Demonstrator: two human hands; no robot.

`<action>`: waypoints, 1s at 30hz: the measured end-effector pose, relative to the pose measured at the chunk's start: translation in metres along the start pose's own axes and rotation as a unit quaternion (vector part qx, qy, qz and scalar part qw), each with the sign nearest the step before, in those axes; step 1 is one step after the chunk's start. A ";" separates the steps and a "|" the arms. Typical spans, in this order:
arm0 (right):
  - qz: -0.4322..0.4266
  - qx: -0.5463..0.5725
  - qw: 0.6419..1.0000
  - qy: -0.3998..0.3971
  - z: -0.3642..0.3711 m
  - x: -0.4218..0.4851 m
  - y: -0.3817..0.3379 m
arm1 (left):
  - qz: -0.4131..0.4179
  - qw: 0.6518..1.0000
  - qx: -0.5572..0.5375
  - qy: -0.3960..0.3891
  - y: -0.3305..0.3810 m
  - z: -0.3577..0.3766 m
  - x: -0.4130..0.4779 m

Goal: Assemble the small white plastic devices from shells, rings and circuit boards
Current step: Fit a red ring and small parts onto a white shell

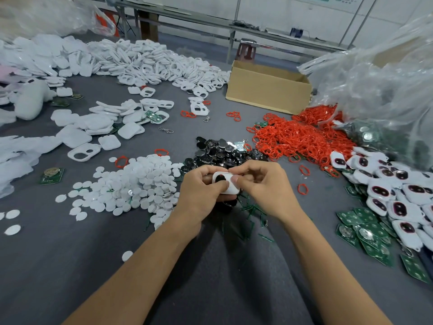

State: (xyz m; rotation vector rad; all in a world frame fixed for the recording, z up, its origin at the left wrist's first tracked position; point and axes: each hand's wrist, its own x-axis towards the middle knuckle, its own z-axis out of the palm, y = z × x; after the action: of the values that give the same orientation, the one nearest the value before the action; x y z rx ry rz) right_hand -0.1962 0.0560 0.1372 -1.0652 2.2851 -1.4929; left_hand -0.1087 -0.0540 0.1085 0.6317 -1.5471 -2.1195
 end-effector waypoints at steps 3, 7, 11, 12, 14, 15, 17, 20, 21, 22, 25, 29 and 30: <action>0.002 0.016 1.000 -0.009 0.002 -0.001 -0.001 | 0.002 1.000 0.008 0.012 0.000 0.000 0.001; 0.009 0.016 1.000 0.008 0.005 -0.001 0.000 | 0.003 1.000 0.014 0.009 -0.001 0.000 0.000; 0.025 0.011 0.999 0.030 0.006 -0.001 0.003 | 0.001 1.000 0.003 -0.009 0.000 0.001 -0.001; 0.027 0.006 0.999 0.032 0.006 -0.001 0.003 | -0.001 1.000 -0.002 -0.012 0.000 0.001 -0.001; 0.034 -0.002 0.999 0.034 0.005 -0.001 0.003 | -0.004 1.000 -0.011 -0.015 0.000 0.001 -0.001; 0.036 -0.006 0.999 0.039 0.005 -0.001 0.003 | -0.006 1.000 -0.015 -0.013 0.000 0.001 0.000; 0.034 -0.016 0.998 0.055 0.001 -0.001 0.002 | -0.009 1.000 -0.021 -0.009 0.000 0.000 0.001; 0.022 -0.023 0.996 0.082 -0.006 -0.001 0.000 | -0.004 1.000 0.013 -0.011 -0.001 -0.001 0.000; 0.016 -0.025 0.995 0.093 -0.008 0.000 -0.001 | -0.001 0.999 0.033 -0.013 -0.001 -0.001 0.000; 0.009 -0.024 0.994 0.106 -0.009 0.001 -0.003 | 0.002 0.999 0.048 -0.016 -0.001 -0.002 -0.001; -0.021 -0.017 0.989 0.145 -0.008 0.009 -0.016 | 0.003 0.998 0.060 -0.028 0.001 -0.003 -0.002; -0.090 -0.055 0.988 0.113 0.011 0.027 -0.052 | 0.018 0.996 0.068 -0.045 0.001 -0.002 -0.002; -0.099 -0.064 0.989 0.092 0.019 0.032 -0.061 | 0.026 0.996 0.074 -0.045 0.003 -0.001 -0.003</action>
State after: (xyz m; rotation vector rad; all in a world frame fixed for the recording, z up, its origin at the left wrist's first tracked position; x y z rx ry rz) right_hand -0.1813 0.0076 0.1878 -1.2713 2.4939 -1.5952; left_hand -0.1057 -0.0542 0.1111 0.5447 -1.7631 -2.0334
